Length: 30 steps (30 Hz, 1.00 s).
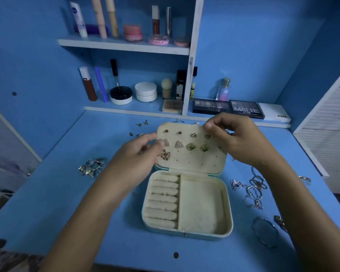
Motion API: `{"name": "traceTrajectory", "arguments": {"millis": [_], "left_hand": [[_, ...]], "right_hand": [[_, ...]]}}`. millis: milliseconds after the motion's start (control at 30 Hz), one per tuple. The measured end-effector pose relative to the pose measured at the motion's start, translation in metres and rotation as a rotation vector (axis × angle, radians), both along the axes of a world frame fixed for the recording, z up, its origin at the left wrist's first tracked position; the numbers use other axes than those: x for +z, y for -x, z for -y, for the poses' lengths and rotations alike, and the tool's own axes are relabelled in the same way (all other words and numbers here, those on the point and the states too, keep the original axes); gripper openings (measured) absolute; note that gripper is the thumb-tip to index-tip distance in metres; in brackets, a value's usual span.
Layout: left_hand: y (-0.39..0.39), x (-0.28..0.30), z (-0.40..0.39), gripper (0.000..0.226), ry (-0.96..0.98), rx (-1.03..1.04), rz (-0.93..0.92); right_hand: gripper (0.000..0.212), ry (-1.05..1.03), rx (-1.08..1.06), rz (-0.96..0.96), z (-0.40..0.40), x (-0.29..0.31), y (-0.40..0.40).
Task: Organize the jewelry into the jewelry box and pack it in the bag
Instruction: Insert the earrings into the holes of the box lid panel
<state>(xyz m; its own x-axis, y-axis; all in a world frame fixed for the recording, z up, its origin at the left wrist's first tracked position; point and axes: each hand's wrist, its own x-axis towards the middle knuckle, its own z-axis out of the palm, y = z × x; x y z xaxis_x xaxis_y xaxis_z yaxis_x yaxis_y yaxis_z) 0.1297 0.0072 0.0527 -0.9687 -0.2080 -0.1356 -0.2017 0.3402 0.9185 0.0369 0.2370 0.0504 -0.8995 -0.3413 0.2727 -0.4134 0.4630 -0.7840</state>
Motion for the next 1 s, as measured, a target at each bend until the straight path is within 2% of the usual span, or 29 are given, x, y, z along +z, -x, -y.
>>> {"name": "traceTrajectory", "arguments": {"millis": [100,200,400,667,1000], "left_hand": [[0.016,-0.006,0.007,0.024,0.132,0.007,-0.04],[0.037,-0.02,0.01,0.018,0.237,0.041,-0.155],[0.07,-0.048,0.009,0.022,0.307,-0.05,-0.286],[0.071,-0.068,0.008,0.031,0.34,-0.083,-0.24],[0.067,-0.072,0.011,0.033,0.369,-0.056,-0.27]], "right_hand": [[0.014,0.044,-0.035,0.055,0.001,-0.011,0.006],[0.015,0.037,-0.065,0.085,0.002,-0.023,0.014],[0.018,-0.068,-0.098,0.133,0.005,-0.041,0.023],[0.03,-0.202,-0.095,0.143,0.01,-0.059,0.026],[0.035,-0.22,-0.13,0.119,0.011,-0.064,0.023]]}}
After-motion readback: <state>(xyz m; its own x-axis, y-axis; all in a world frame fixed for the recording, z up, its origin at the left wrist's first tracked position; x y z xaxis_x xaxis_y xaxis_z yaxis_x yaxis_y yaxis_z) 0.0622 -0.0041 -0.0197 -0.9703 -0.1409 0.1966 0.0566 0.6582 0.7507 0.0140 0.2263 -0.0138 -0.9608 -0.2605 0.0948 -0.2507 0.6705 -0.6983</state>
